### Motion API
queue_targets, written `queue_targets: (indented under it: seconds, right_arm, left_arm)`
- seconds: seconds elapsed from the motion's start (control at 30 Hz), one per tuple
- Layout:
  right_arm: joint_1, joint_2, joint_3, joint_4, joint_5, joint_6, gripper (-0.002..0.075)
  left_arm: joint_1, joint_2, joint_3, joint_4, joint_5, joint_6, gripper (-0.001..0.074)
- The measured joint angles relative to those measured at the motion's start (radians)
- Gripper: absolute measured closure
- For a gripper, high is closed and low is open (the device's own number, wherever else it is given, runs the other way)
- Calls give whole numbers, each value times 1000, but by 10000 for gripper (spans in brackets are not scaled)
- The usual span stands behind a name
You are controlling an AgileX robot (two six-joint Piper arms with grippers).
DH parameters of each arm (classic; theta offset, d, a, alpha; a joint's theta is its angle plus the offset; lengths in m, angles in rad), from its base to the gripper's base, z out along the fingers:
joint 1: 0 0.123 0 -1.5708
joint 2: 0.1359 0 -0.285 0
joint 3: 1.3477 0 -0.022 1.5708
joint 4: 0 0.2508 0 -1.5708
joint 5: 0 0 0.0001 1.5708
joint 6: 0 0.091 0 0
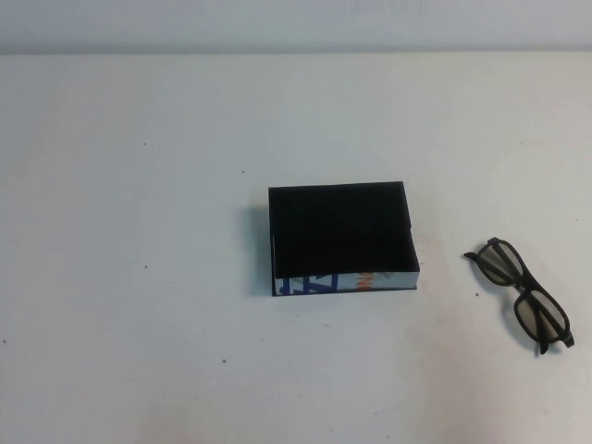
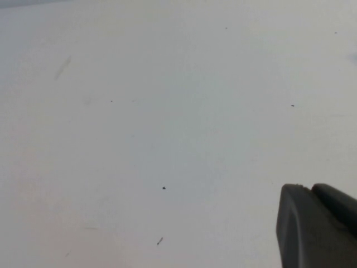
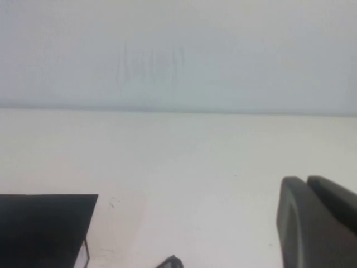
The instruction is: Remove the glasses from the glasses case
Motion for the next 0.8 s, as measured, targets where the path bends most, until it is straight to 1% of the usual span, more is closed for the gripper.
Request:
queue_targets:
  seconds: [0.23,0.43,0.5,0.63,0.7,0.8]
  right_arm:
    - [0,-201,199,6,-51,-21,743]
    - [-6,-283,330,37,-135,-9,743]
    - [-31,-335,339,9,-100,39,743]
    - [-111,-458,343,-182,56,243,743]
    - [-125,-495,343,-234,132,310,743]
    - [-128,-525,343,-267,219,352,743]
  left_arm:
    - [0,0,0,0,0,0,739]
    - [0,0,0,0,0,0,739]
    - [0,0,0,0,0,0,739]
    - [0,0,0,0,0,0,739]
    - [0,0,0,0,0,0,739]
    - [0,0,0,0,0,0,739]
